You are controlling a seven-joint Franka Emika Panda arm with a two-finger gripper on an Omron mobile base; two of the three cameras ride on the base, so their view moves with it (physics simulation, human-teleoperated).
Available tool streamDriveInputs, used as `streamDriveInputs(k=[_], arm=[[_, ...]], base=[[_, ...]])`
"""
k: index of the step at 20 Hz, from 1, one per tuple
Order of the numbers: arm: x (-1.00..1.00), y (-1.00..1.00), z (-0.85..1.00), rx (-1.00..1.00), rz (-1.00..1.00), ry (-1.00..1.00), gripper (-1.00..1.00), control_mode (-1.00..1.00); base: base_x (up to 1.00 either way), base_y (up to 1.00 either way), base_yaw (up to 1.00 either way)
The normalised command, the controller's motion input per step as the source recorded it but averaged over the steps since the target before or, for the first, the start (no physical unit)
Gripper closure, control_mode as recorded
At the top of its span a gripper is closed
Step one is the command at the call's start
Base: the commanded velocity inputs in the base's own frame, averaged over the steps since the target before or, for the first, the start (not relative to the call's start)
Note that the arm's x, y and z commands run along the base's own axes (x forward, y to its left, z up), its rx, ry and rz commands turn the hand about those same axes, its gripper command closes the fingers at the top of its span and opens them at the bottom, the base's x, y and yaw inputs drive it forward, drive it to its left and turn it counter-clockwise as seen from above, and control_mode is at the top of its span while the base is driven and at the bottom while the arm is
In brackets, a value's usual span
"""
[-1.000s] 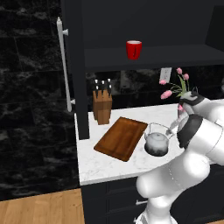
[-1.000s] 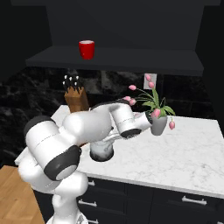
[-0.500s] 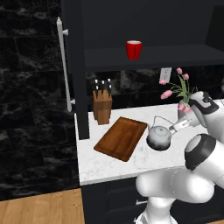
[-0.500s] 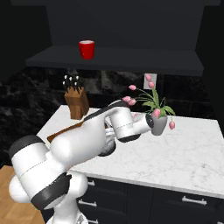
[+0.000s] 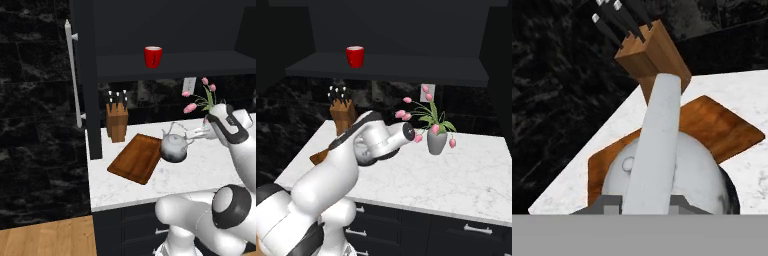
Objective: Pick the kettle from the counter and place it on the tray. Then pick the mug from the cabinet and place it on the tray. Then close the cabinet doors.
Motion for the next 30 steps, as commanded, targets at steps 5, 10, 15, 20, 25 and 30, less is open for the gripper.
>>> streamDriveInputs(k=[5,10,15,20,25,30], arm=[[0.32,0.53,0.0,0.1,-0.08,0.0,1.0,-1.0],[0.75,0.05,0.0,0.07,-0.11,0.0,1.0,-1.0],[0.76,0.13,-0.1,0.06,-0.07,0.01,1.0,-1.0],[0.65,0.07,-0.26,0.02,-0.06,0.05,1.0,-1.0],[0.49,0.0,-0.32,0.0,-0.05,0.04,1.0,-1.0],[0.43,0.0,-0.24,0.02,0.0,0.0,1.0,-1.0]], base=[[0.0,0.0,0.0],[0.0,0.0,0.0],[0.0,0.0,0.0],[0.0,0.0,0.0],[0.0,0.0,0.0],[0.0,0.0,0.0]])
